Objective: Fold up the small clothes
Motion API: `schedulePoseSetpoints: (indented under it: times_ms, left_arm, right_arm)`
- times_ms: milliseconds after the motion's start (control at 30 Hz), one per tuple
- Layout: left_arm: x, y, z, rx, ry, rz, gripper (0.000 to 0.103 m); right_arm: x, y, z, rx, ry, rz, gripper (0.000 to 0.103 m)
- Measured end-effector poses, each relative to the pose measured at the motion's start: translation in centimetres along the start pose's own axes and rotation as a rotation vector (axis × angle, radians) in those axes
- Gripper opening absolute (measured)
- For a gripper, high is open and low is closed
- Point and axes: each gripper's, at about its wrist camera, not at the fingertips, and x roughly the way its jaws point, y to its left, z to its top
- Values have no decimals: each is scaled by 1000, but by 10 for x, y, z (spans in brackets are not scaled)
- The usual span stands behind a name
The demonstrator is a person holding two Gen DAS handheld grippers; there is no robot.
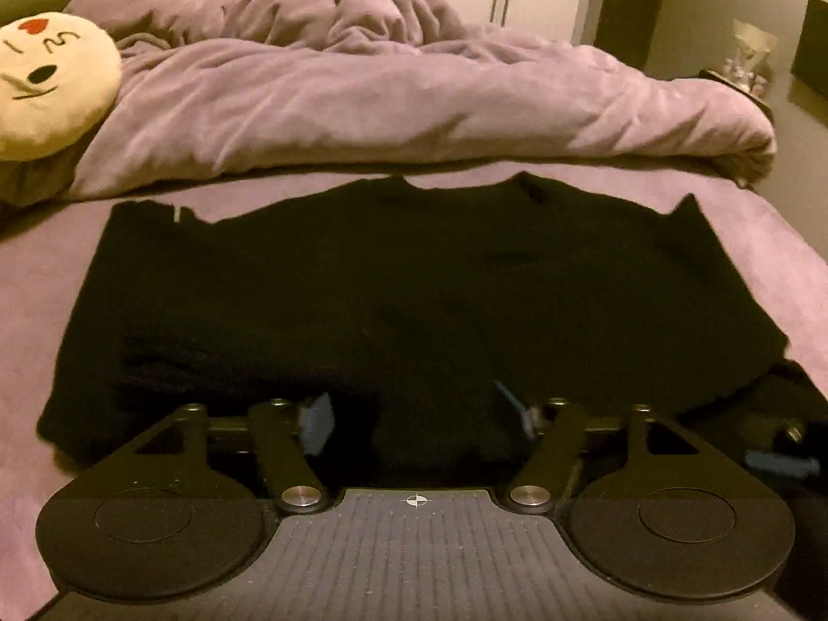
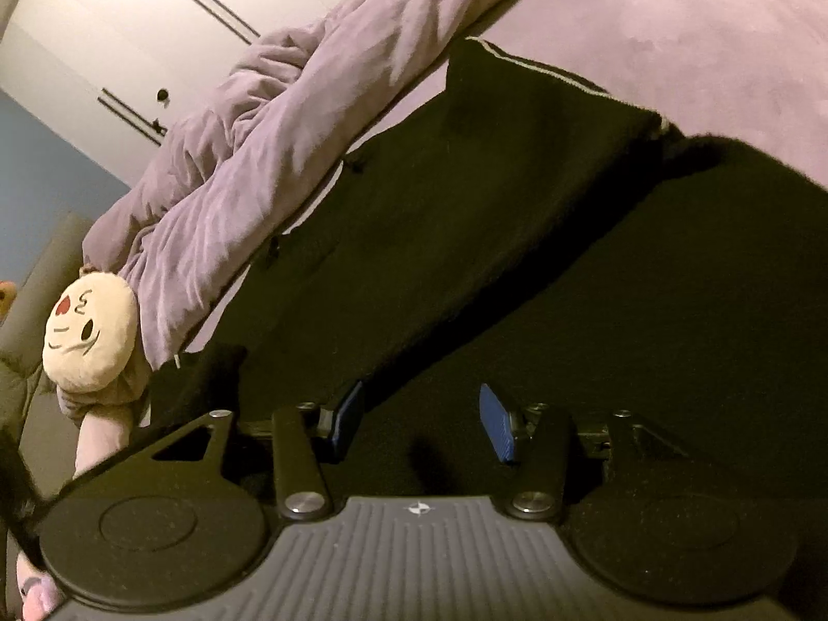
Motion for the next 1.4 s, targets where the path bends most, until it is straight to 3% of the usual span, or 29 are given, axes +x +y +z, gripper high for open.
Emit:
schedulePoseSetpoints:
  times_ms: [67,167,267,367,433,467,567,633,700,733,767,867,1100,1400]
  left_arm:
    - [-14,7,-4,-41,-1,-1,74]
    - [-20,29,5,-118,-27,27,82]
    - [-1,59,13,-265,33,32,84]
    - [16,85,20,-472,39,0,74]
    - [20,89,27,-511,3,-5,53]
    - [23,86,32,-495,0,-17,35]
    - [30,63,43,-402,-18,-97,33]
    - [30,37,48,-273,-39,-164,38]
    - [23,16,45,-174,-69,-208,65]
    - [18,9,39,-154,-78,-209,72]
    - [14,7,35,-157,-78,-198,76]
    - [-3,18,16,-234,-62,-158,76]
    - [-26,68,-17,-298,-3,104,78]
    - [-28,112,-24,-396,24,198,78]
  right_arm:
    - [0,-3,5,-11,10,1,50]
    - [-1,-5,11,-17,19,-3,50]
    - [0,-5,12,-9,22,-1,50]
    - [1,-3,11,2,24,6,50]
    - [1,-2,10,6,22,13,50]
    - [2,-2,9,7,23,13,50]
    - [3,-4,9,11,27,2,50]
    - [3,-5,9,16,23,-9,50]
    - [3,-7,11,21,15,-17,50]
    - [2,-7,12,20,12,-19,50]
    - [2,-7,13,18,11,-20,50]
    - [3,-2,18,3,15,-3,50]
    - [25,28,30,-49,49,116,50]
    - [88,62,28,-25,185,222,49]
